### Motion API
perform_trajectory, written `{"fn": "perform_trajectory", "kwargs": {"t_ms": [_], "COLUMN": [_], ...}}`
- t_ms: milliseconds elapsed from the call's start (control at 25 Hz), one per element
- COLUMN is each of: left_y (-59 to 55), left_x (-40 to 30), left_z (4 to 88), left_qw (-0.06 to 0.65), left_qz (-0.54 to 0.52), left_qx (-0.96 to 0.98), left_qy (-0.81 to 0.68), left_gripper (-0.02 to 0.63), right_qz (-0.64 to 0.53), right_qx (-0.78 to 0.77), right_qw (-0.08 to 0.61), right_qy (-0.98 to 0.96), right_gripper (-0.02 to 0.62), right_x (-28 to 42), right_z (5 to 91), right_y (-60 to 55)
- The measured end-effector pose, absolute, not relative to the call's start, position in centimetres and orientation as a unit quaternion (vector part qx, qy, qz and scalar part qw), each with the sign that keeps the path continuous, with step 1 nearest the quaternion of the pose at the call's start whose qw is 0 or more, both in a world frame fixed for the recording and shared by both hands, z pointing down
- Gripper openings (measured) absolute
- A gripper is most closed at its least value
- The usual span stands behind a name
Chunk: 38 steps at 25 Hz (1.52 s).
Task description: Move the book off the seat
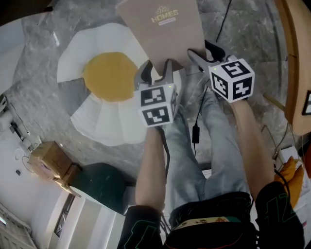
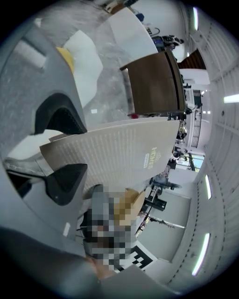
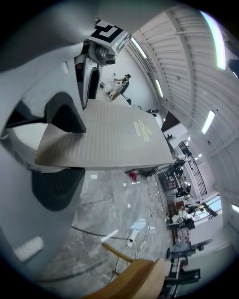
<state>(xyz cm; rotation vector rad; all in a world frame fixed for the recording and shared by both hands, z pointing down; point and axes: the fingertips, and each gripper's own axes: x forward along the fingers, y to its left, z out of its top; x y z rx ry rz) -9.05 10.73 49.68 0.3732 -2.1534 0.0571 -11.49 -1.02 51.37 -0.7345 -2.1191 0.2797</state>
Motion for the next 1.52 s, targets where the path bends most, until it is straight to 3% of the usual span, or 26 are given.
{"fn": "perform_trajectory", "kwargs": {"t_ms": [600, 1000, 1520], "left_y": [-20.0, -38.0, -53.0], "left_x": [-14.8, -13.7, -18.9], "left_z": [41.6, 41.4, 46.2], "left_qw": [0.401, 0.368, 0.381], "left_qz": [0.169, 0.218, 0.249], "left_qx": [0.403, 0.556, 0.674], "left_qy": [-0.806, -0.713, -0.582], "left_gripper": [0.210, 0.210, 0.215], "right_qz": [0.216, 0.256, 0.295], "right_qx": [-0.037, 0.132, 0.276], "right_qw": [0.352, 0.327, 0.352], "right_qy": [-0.910, -0.900, -0.844], "right_gripper": [0.236, 0.236, 0.238], "right_x": [-10.0, -5.5, -8.0], "right_z": [43.7, 43.0, 46.6], "right_y": [-30.9, -46.5, -58.0]}}
